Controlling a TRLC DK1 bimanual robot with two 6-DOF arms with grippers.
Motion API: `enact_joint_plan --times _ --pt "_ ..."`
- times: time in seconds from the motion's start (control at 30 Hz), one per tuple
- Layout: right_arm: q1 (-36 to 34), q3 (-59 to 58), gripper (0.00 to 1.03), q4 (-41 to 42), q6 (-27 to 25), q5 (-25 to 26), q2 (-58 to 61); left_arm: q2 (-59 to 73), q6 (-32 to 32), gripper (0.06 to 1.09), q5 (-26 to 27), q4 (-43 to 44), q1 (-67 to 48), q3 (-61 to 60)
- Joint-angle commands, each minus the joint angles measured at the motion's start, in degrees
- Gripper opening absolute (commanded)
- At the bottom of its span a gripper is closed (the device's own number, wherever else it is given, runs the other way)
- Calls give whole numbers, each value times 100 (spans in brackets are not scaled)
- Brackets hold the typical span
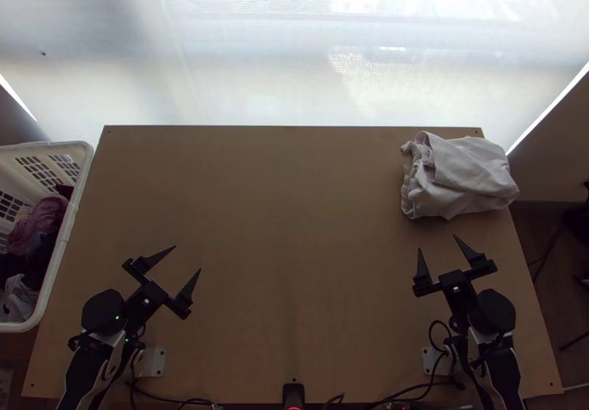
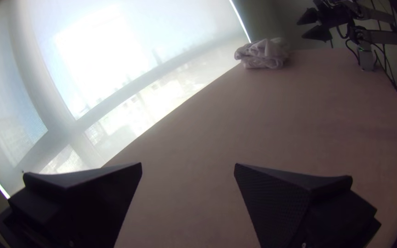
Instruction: Fold the t-shirt
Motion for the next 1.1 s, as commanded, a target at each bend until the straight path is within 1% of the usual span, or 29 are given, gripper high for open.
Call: enact_joint_plan --times 0.0,1.07 --pt "1 2 98 0 1 2 1 -1 1 104 0 3 -4 1" --pt "80 2 98 0 1 2 1 -1 1 104 0 3 -4 1"
